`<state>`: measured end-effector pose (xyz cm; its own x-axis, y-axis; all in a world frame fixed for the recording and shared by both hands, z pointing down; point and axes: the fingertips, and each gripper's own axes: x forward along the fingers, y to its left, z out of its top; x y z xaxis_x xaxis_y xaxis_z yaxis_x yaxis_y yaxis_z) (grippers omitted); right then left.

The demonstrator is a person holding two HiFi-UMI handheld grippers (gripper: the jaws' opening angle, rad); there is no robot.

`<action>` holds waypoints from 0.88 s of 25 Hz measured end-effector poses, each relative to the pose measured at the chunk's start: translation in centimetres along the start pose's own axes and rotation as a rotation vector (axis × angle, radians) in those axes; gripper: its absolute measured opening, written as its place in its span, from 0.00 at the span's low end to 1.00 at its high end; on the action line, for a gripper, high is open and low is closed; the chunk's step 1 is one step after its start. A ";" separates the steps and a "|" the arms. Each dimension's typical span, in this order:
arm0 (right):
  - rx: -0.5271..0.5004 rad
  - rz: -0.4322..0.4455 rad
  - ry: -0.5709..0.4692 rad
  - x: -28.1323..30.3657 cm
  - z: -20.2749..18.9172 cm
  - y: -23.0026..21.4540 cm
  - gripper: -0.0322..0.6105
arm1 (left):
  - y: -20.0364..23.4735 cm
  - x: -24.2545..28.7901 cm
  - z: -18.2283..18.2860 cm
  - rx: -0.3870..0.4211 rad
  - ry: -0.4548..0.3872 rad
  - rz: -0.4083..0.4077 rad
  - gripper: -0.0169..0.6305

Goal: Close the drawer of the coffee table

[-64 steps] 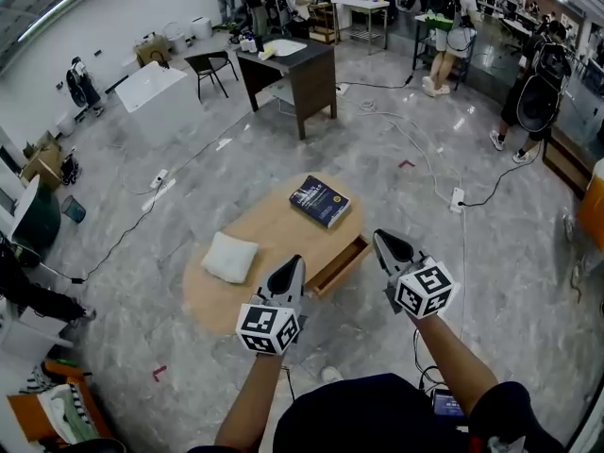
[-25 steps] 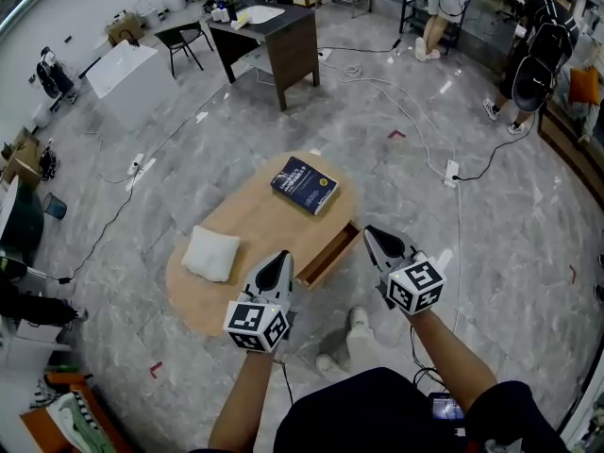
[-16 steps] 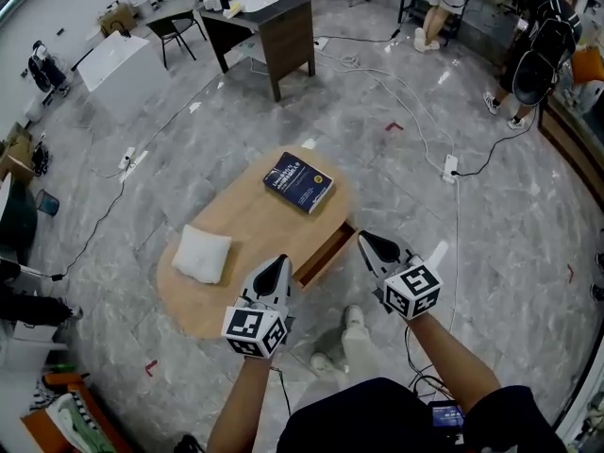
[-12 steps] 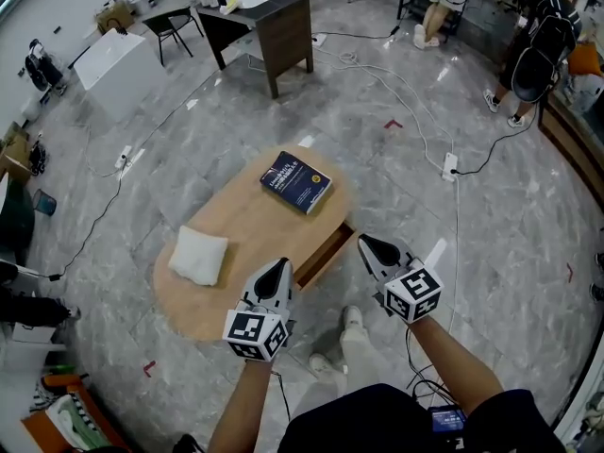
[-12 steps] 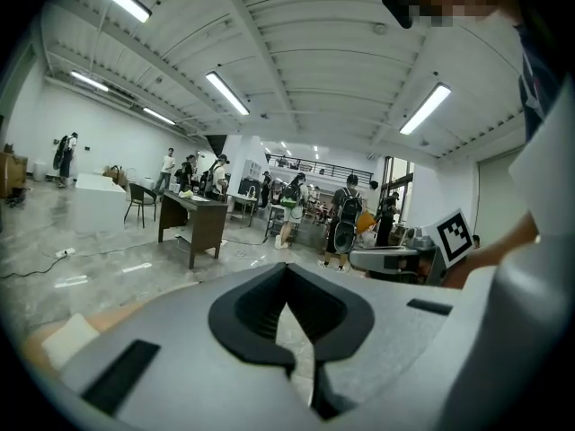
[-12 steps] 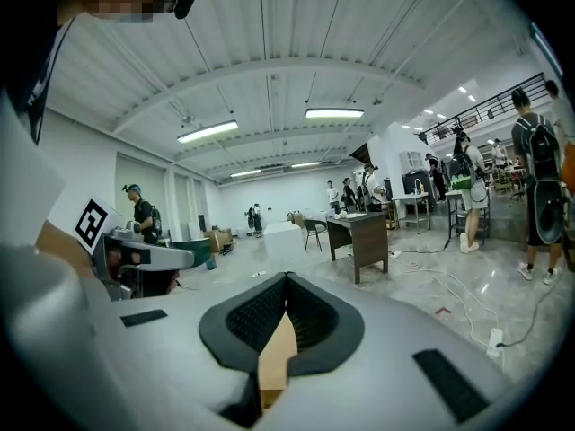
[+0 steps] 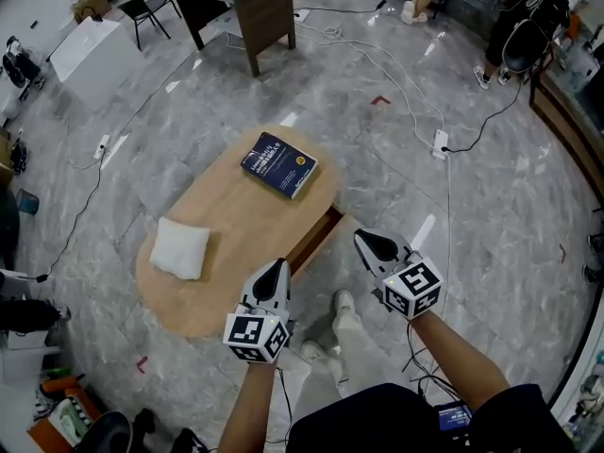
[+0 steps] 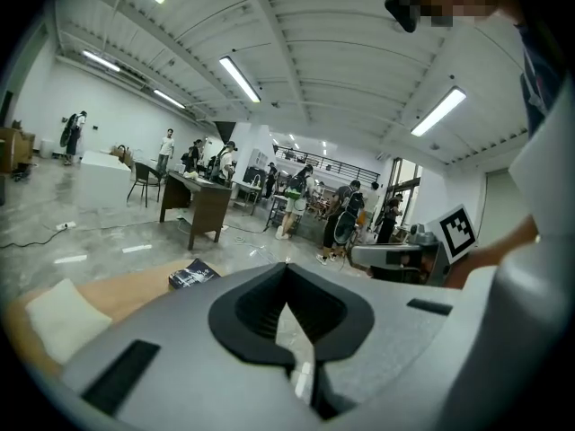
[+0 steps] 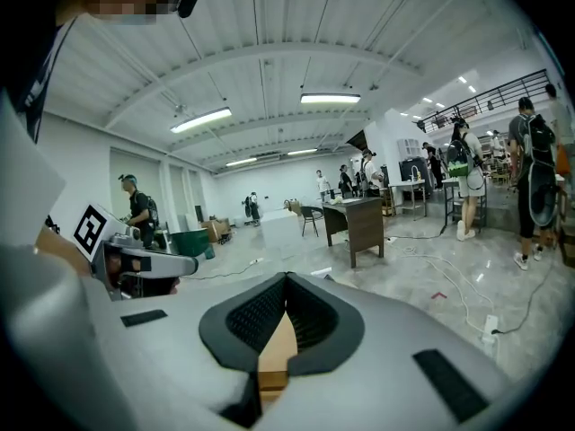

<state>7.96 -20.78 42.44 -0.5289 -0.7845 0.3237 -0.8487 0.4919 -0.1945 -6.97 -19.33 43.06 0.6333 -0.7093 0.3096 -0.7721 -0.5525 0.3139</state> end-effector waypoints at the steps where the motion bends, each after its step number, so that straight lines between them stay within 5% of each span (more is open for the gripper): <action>1: 0.005 0.001 0.004 0.1 -0.4 -0.2 0.07 | 0.2 0.2 -0.4 -0.006 0.003 0.005 0.03; 22: 0.016 0.023 0.074 5.4 -7.0 -1.6 0.07 | 2.9 4.2 -6.1 -0.028 0.069 0.009 0.03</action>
<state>6.55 -23.21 50.97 -0.5472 -0.7424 0.3866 -0.8363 0.5033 -0.2172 -6.24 -21.22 50.77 0.6291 -0.6817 0.3735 -0.7768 -0.5330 0.3356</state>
